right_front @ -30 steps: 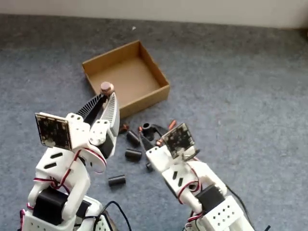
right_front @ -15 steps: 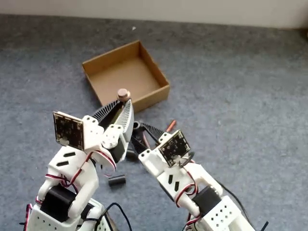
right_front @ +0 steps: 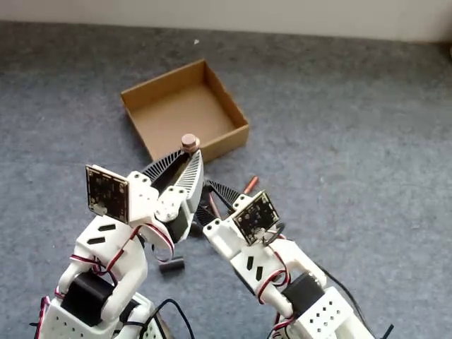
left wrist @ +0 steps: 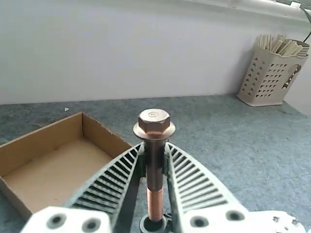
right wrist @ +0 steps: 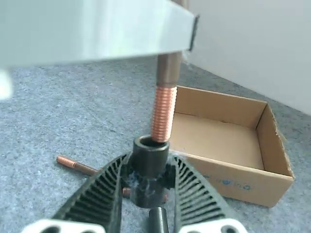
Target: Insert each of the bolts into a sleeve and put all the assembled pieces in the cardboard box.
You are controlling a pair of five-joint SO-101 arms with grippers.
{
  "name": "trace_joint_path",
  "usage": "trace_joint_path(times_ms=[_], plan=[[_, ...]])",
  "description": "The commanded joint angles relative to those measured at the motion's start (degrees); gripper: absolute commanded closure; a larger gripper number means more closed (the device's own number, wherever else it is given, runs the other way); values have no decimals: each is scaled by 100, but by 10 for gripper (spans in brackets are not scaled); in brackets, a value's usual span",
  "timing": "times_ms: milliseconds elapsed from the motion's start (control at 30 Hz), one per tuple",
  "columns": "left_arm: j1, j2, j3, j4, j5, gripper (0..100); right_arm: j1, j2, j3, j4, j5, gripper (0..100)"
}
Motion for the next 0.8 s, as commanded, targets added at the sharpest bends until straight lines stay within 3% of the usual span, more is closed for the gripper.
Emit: trace_joint_path(times_ms=[0, 767], plan=[[92, -57, 101, -167, 53, 994, -31, -110, -136, -171, 9, 993], [338, -57, 338, -88, 35, 985, 347, -110, -154, -171, 9, 993]])
